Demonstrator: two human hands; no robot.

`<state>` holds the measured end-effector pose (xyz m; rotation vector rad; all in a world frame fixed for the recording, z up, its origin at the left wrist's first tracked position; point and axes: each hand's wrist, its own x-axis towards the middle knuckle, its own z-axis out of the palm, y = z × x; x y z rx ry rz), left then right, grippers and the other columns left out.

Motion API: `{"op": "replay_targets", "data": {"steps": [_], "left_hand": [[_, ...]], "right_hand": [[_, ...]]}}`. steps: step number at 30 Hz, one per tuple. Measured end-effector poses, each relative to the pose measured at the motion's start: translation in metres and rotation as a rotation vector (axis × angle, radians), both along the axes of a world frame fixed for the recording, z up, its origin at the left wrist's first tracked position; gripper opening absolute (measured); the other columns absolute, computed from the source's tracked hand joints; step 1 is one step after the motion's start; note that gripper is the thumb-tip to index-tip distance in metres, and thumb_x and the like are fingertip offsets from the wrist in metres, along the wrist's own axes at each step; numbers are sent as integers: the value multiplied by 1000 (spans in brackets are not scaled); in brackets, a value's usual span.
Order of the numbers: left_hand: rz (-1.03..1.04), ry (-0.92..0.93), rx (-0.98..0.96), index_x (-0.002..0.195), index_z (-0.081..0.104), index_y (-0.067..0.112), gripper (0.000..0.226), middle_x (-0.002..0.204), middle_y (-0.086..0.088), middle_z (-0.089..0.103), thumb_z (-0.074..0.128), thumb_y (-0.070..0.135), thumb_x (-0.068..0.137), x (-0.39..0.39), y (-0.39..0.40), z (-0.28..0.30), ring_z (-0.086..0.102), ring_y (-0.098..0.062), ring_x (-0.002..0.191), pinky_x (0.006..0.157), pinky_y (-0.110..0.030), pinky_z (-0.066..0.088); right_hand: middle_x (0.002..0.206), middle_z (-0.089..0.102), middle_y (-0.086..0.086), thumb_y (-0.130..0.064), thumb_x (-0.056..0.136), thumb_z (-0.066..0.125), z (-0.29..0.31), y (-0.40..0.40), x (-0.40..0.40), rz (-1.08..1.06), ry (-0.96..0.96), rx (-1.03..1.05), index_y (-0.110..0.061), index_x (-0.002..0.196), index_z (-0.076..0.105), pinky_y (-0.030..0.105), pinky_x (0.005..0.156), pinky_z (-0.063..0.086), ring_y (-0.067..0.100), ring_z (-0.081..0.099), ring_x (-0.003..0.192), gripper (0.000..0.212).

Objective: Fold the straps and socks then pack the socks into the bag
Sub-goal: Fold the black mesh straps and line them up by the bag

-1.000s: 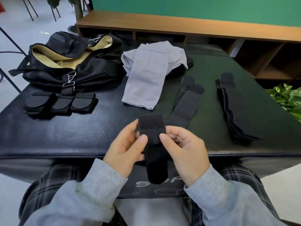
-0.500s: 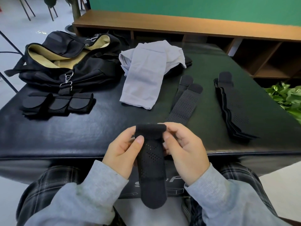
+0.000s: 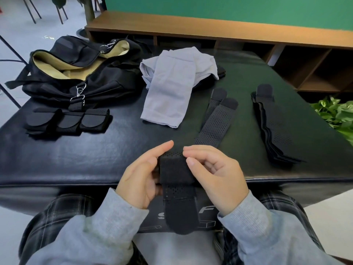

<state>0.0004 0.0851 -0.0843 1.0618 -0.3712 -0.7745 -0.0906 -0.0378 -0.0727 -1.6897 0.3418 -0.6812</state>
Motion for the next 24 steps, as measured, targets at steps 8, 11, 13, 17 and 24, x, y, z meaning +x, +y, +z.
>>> {"op": "replay_targets", "data": {"steps": [8,11,13,17,24], "left_hand": [[152,-298,94,113,56,32,50,99,25,68,61,-7,82,-4,-2,-5,62,7,77,63,-7,46],[213,-288,87,116,54,32,53,101,21,68,57,-10,84,-1,-1,-4,61,6,72,61,-6,44],[247,-279,61,117,57,34,52,113,12,67,58,1,78,1,0,-6,63,-4,99,78,-15,49],[251,-231,74,110,63,42,53,111,10,67,56,-4,86,0,0,-6,64,-10,100,80,-36,55],[165,-204,83,104,68,38,50,95,5,71,45,-6,93,-4,0,1,69,-16,88,64,-33,57]], "right_hand": [[121,59,-21,-5,83,50,-6,-2,-2,95,29,-127,-33,98,68,18,79,48,11,64,89,37],[129,51,-23,-2,83,46,-8,-5,-4,158,45,-317,-34,109,62,18,83,47,11,60,97,44],[135,47,-19,-4,82,47,-9,-7,-5,202,47,-460,-32,113,59,17,88,45,8,55,108,44],[135,46,-12,-21,81,58,-12,-10,-5,217,61,-553,-30,109,62,12,94,38,-2,50,114,30],[108,55,-14,-27,82,60,-12,-10,-3,70,21,-485,-18,85,68,5,71,39,-3,53,75,12]]}}
